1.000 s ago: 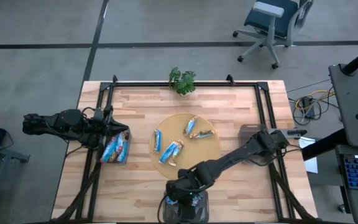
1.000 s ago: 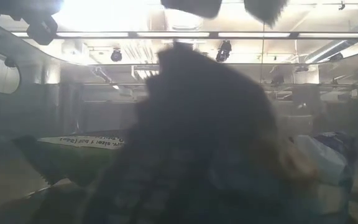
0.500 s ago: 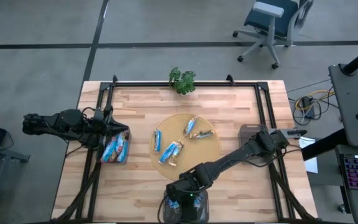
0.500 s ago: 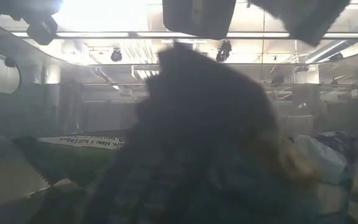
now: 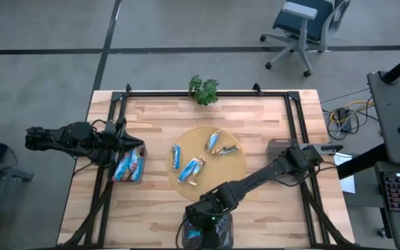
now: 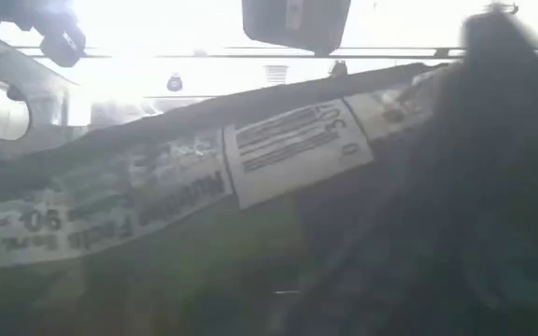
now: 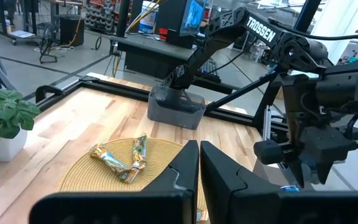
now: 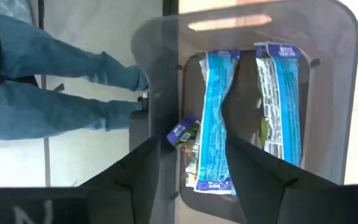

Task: Pick and place Granola Bars by type
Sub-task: Put the yellow granola bar into the top right bin

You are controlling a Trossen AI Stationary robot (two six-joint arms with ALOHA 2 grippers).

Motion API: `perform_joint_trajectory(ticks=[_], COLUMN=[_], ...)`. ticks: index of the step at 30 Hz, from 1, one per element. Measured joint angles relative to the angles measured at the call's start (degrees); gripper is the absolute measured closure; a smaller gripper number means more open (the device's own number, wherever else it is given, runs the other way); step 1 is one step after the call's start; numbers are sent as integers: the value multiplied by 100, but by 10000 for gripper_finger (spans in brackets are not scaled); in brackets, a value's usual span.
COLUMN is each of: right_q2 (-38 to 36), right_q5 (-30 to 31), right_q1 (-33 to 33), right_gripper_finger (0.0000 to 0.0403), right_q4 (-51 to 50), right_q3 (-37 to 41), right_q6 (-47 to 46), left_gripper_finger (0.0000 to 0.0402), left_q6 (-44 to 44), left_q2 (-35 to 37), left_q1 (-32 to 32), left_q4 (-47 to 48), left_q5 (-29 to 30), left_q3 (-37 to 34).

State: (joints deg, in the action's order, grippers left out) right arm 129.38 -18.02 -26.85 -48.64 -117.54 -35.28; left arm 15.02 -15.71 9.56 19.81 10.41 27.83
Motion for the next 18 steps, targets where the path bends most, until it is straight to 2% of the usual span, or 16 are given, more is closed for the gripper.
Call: perform_joint_trajectory(ticks=[4,8,11,18], right_q2=[-30,-77,-149,-684], right_q5=[2,10,41,750], right_q1=[2,40,88,170], right_gripper_finger=[230,248,272,348], right_q4=[0,-45,-68,-716], right_q3=[-142,-332,-407,-418], right_q6=[180,321,551,1084], left_gripper_finger=[402,402,402,402], left_q6=[-1,-1,-1,-1], left_q2=[-1,-1,0,1], left_q1=[0,0,0,0], left_q4=[0,0,-2,-6], left_q5=[0,0,-1,0], left_q3=[0,0,0,0])
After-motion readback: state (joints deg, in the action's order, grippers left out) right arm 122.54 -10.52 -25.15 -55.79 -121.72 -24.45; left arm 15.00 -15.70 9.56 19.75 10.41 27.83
